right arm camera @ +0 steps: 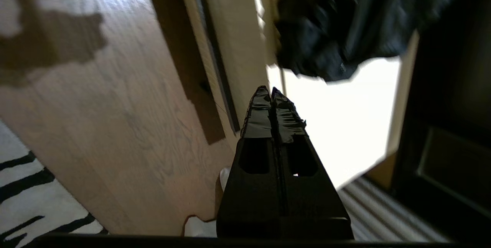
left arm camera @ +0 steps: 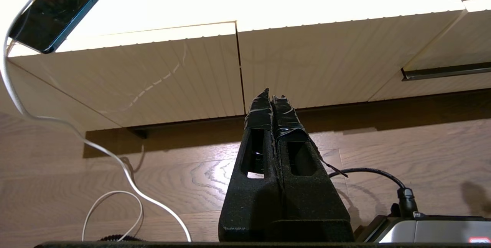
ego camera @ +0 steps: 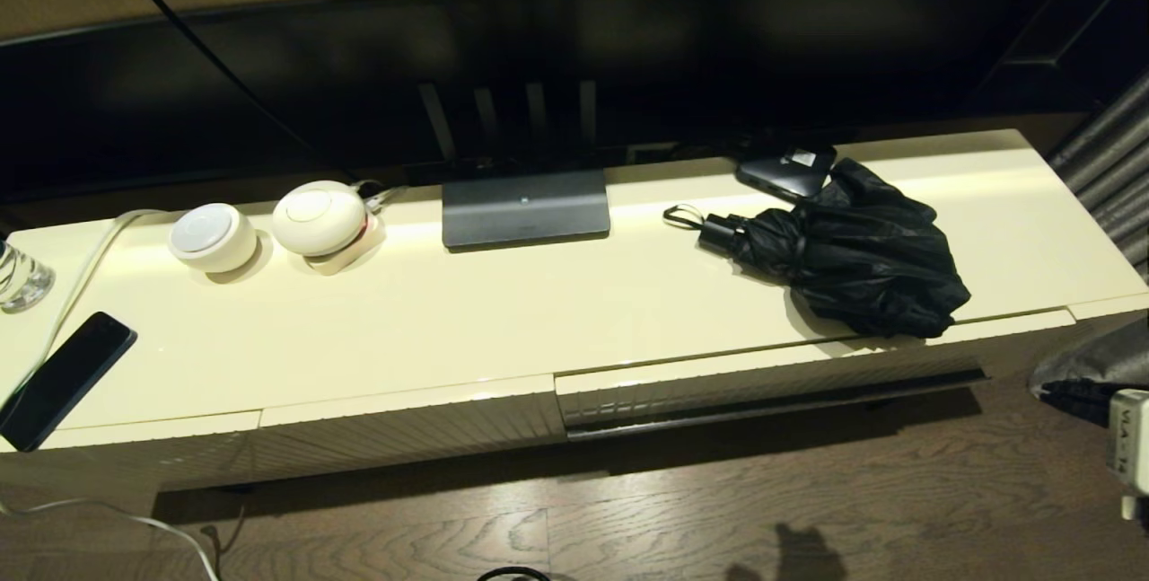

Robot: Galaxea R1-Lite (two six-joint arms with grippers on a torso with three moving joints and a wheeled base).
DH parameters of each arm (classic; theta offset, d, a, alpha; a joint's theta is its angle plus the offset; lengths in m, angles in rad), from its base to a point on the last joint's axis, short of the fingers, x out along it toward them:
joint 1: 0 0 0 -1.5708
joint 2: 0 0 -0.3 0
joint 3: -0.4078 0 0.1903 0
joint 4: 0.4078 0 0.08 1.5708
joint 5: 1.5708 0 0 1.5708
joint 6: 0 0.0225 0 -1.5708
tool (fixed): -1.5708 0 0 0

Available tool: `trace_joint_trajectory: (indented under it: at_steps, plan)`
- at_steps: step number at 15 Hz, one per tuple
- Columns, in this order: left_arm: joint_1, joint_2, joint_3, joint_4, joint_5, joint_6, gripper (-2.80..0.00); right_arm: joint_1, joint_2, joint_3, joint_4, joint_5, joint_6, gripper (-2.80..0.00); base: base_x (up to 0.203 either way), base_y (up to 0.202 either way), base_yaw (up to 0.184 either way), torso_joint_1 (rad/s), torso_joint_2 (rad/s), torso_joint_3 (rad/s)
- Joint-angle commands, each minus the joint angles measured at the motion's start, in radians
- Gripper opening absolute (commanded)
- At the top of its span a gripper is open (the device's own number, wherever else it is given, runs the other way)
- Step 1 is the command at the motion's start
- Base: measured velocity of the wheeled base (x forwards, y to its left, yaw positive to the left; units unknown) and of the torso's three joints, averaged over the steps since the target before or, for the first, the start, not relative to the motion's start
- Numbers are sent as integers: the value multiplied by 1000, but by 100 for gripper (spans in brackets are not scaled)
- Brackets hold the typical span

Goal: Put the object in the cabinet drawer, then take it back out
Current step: Open the drawer

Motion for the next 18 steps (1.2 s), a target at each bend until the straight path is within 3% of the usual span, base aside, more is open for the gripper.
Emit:
trace_joint_trajectory:
  at_steps: [1, 7, 11, 14, 18]
  plan:
    - [0, 1, 3, 0, 0, 0, -280, 80, 87, -3, 1, -35, -5, -280, 0, 0, 0, 0, 0, 0]
    - [0, 1, 3, -1, 0, 0, -280, 218, 274, 5, -33, -57, 25, -280, 0, 0, 0, 0, 0, 0]
    - [0, 1, 3, -1, 0, 0, -280, 243, 383, 58, -146, -57, 43, -280, 0, 0, 0, 0, 0, 0]
    - [0, 1, 3, -1, 0, 0, -280, 262, 473, 161, -338, -81, 43, -280, 0, 0, 0, 0, 0, 0]
    - [0, 1, 3, -1, 0, 0, -280, 268, 514, 192, -364, -122, 43, -280, 0, 0, 0, 0, 0, 0]
